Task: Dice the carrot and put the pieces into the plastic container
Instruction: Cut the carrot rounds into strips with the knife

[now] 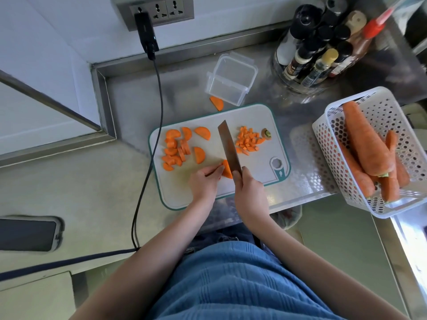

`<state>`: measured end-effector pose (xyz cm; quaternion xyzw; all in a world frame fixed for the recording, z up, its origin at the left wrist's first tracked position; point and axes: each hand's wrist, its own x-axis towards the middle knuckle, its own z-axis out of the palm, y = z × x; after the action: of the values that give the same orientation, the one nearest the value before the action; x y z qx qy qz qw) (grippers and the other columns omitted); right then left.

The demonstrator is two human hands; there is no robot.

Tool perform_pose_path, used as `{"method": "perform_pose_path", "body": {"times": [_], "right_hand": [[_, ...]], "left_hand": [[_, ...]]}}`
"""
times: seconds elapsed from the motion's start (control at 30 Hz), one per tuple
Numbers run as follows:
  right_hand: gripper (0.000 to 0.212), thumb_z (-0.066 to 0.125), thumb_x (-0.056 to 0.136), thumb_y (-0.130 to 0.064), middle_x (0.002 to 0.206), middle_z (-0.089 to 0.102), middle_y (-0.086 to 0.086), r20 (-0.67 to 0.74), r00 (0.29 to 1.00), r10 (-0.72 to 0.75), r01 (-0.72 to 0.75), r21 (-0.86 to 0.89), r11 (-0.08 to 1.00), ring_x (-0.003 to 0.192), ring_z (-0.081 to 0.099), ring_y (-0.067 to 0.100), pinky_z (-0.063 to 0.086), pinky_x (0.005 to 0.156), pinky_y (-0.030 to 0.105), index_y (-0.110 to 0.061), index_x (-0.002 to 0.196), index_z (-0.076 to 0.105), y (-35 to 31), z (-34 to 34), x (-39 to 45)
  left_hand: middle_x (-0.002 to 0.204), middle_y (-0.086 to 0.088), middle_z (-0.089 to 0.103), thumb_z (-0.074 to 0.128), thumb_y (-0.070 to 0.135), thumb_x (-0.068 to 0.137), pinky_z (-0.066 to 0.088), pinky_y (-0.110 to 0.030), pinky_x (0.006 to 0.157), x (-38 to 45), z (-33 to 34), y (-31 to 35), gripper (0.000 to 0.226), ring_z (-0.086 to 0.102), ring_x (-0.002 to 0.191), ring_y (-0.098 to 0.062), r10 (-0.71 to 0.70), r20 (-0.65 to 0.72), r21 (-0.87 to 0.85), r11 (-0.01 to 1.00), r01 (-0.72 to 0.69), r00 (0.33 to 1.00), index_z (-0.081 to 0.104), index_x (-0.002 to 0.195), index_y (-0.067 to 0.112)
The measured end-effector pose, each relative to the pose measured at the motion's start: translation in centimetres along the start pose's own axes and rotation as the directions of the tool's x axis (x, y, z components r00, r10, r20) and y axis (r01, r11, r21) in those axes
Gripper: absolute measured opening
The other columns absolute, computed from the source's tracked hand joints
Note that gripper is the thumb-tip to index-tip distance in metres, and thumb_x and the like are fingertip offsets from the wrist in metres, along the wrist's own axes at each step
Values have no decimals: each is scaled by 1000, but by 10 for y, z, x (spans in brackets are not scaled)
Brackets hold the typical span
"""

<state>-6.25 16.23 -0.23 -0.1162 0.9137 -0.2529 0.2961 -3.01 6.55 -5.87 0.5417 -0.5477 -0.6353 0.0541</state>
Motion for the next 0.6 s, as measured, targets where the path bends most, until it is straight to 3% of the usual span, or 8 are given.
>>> {"method": "perform_pose_path", "body": {"times": [0.1, 0.33, 0.5, 0.6], "right_hand": [[32, 26, 103, -39, 68, 56, 9, 0, 1000, 13, -13, 11, 1000, 59, 52, 28, 32, 47, 31, -14, 88, 40, 1, 2, 1], [31, 27, 103, -37, 64, 55, 7, 2, 1000, -10, 10, 29, 1000, 53, 49, 23, 30, 45, 29, -15, 86, 39, -2, 2, 0], [29, 27, 104, -36, 68, 57, 8, 8, 1000, -23, 23, -6, 1000, 61, 54, 28, 42, 52, 36, -14, 88, 39, -5, 7, 3], [25, 28, 104, -34, 68, 57, 9, 4, 999, -41, 41, -52, 998, 63, 55, 30, 44, 54, 37, -16, 90, 37, -4, 11, 3]], "left_hand": [[53, 7, 58, 68, 14, 83, 38, -12, 57, -4, -2, 0, 13, 48, 52, -2, -3, -24, -41, 999, 2, 1000, 74, 77, 5], [64, 1, 64, 67, 13, 83, 43, -24, 67, -9, -5, 2, 19, 52, 62, -10, -18, -9, -82, 996, 17, 1000, 72, 67, 22], [59, 5, 61, 56, 1, 82, 38, -18, 59, -12, -6, 3, 22, 47, 55, -4, 9, 14, -15, 1000, -9, 1000, 76, 82, 10], [60, 3, 62, 53, -1, 82, 37, -17, 57, -13, -7, 3, 26, 47, 55, -5, 20, 22, 11, 1000, -20, 1000, 76, 80, 11]]}}
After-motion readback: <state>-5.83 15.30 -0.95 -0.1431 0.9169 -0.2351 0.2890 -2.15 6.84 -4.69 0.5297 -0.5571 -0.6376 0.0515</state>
